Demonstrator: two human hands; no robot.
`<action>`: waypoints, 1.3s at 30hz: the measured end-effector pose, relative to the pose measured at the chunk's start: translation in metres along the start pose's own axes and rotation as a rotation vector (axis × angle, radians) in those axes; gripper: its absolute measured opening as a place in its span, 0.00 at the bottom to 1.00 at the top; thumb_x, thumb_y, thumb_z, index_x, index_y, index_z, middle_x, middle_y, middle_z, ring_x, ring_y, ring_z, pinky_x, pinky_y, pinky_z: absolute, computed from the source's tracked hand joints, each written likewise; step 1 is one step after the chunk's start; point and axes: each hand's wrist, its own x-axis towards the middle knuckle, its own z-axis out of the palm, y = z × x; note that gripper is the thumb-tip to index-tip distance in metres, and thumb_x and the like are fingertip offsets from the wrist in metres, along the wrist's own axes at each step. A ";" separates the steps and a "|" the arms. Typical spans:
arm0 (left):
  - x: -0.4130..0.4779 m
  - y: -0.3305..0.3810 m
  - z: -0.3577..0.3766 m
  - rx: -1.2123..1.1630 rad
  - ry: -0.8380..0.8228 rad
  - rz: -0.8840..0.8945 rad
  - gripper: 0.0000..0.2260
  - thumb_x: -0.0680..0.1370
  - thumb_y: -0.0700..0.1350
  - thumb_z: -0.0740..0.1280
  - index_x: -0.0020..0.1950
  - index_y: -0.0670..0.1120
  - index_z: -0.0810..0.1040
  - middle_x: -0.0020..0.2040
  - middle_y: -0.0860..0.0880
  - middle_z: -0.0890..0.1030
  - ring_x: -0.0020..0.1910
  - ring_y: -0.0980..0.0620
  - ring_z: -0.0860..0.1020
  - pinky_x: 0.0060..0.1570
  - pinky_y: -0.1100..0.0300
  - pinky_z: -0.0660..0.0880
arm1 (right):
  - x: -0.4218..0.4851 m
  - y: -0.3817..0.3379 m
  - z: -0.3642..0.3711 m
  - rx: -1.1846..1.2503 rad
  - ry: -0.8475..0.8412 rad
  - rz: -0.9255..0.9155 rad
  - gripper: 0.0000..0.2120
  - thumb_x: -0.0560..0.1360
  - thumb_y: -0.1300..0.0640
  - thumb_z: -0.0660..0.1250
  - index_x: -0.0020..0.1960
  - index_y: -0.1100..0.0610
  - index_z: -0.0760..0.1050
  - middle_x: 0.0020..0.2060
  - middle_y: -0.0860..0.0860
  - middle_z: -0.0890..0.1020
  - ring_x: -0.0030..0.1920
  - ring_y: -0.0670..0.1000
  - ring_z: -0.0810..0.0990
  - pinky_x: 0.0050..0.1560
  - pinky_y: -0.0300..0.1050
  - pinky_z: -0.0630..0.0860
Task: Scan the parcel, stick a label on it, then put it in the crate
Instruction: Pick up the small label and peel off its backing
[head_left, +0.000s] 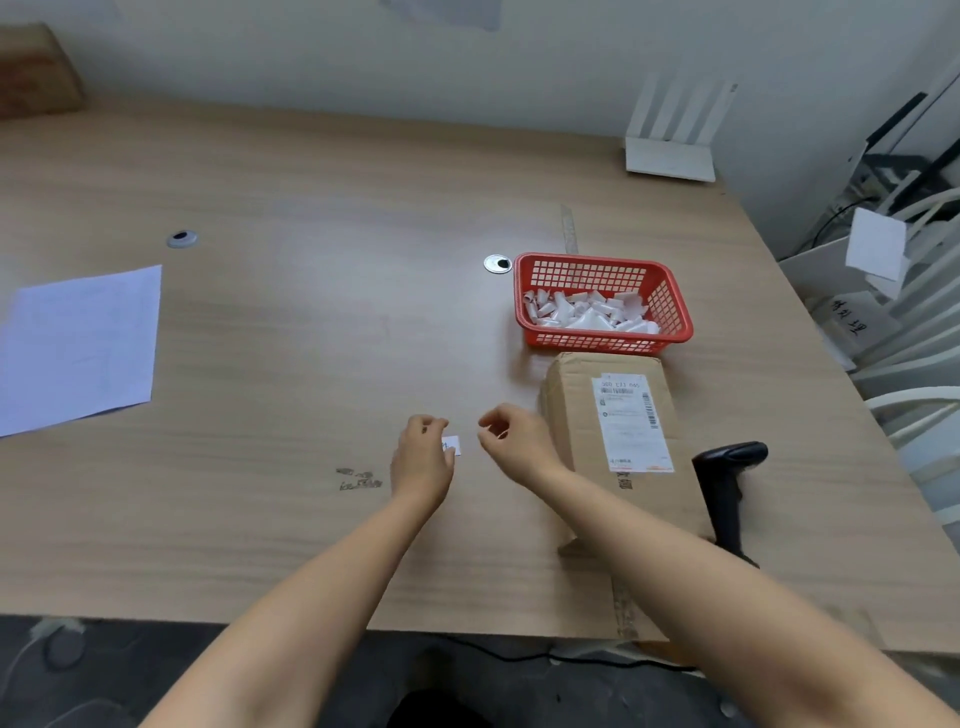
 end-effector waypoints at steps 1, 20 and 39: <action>0.004 -0.010 -0.002 0.035 0.008 -0.021 0.18 0.75 0.40 0.63 0.65 0.43 0.70 0.66 0.43 0.70 0.63 0.43 0.71 0.59 0.50 0.71 | 0.004 0.004 0.017 -0.006 -0.023 0.080 0.12 0.71 0.60 0.64 0.54 0.61 0.77 0.49 0.57 0.82 0.46 0.52 0.77 0.50 0.45 0.74; 0.058 -0.060 -0.015 0.071 -0.285 -0.030 0.17 0.71 0.42 0.67 0.59 0.49 0.75 0.58 0.43 0.73 0.62 0.43 0.67 0.59 0.51 0.72 | 0.048 0.017 0.083 -0.173 0.021 0.261 0.13 0.68 0.59 0.67 0.53 0.53 0.76 0.56 0.57 0.71 0.54 0.57 0.77 0.52 0.44 0.72; 0.067 -0.019 -0.093 -0.857 -0.216 0.000 0.06 0.71 0.33 0.69 0.39 0.43 0.77 0.38 0.46 0.79 0.33 0.54 0.80 0.33 0.70 0.78 | 0.047 -0.050 0.033 0.677 0.038 0.201 0.05 0.73 0.61 0.67 0.40 0.53 0.73 0.38 0.51 0.80 0.36 0.44 0.78 0.35 0.38 0.73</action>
